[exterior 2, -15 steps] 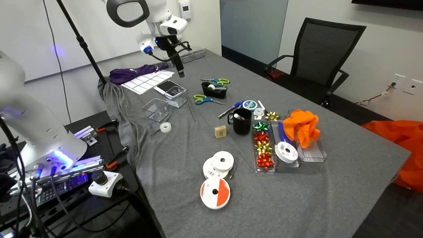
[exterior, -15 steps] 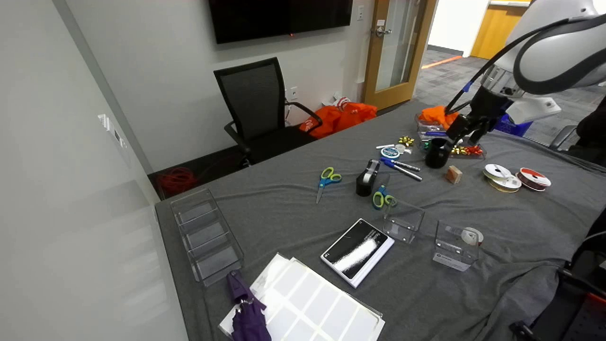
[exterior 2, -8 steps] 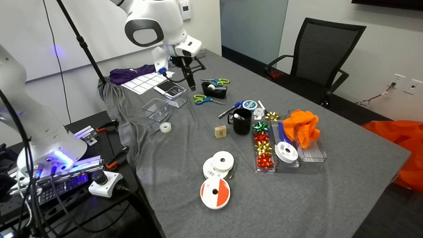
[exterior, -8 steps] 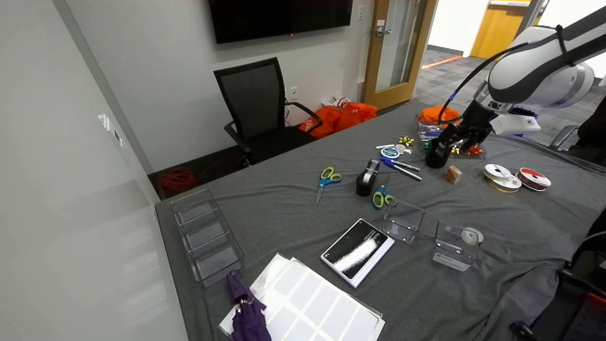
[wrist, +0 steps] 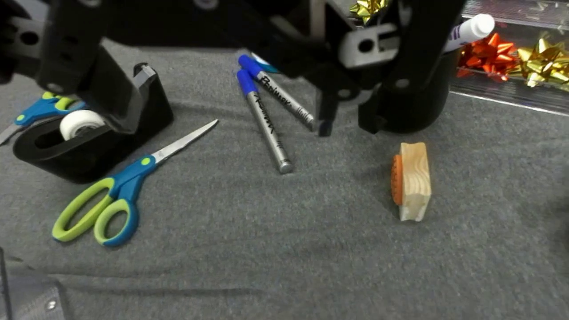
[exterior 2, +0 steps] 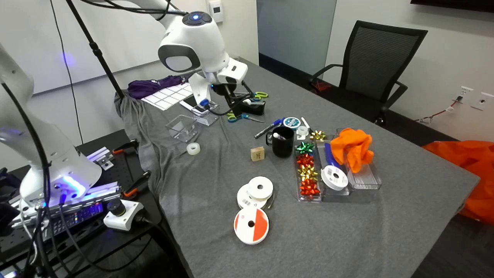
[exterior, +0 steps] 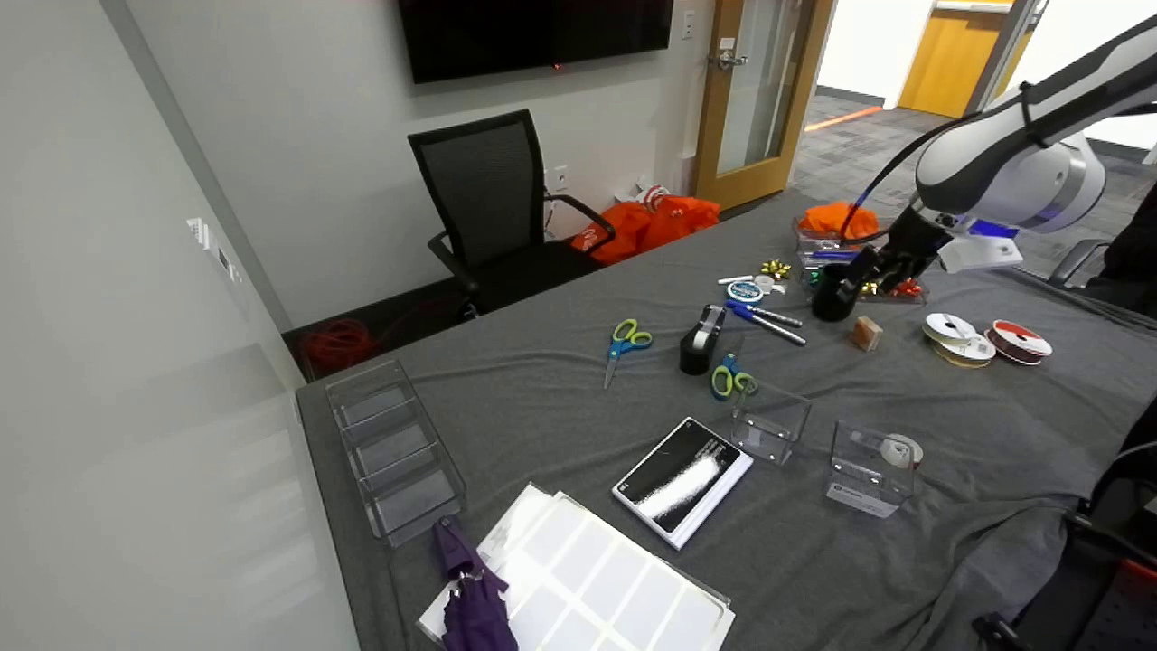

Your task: Put the wooden block into the plastic container

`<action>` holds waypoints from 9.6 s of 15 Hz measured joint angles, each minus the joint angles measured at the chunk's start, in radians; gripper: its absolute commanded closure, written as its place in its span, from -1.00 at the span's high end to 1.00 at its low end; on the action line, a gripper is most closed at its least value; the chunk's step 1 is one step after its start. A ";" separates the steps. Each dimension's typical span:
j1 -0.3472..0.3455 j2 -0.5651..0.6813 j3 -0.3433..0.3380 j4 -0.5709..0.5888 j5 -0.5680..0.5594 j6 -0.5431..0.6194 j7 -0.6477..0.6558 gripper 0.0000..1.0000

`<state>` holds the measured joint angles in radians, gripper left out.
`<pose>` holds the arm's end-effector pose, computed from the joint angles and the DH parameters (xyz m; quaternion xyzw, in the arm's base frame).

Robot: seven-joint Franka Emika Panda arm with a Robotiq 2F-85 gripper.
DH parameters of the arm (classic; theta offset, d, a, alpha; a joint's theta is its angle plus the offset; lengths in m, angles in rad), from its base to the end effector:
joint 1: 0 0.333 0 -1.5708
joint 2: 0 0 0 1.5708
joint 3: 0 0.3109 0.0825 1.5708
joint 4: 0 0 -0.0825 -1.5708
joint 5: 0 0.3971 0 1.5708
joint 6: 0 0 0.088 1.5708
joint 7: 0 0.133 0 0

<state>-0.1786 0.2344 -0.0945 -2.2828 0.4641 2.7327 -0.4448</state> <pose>0.5392 -0.1648 0.2303 -0.9823 0.1137 -0.1366 0.0590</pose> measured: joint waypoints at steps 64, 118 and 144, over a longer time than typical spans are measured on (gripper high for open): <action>-0.087 0.392 0.016 0.193 -0.308 0.303 0.353 1.00; -0.153 0.218 0.096 0.059 -0.413 0.258 0.277 -0.86; -0.516 0.061 0.806 -0.284 -0.217 0.349 -0.441 -0.86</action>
<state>-0.6948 0.2957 0.7111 -2.5669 0.2476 3.0814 -0.8854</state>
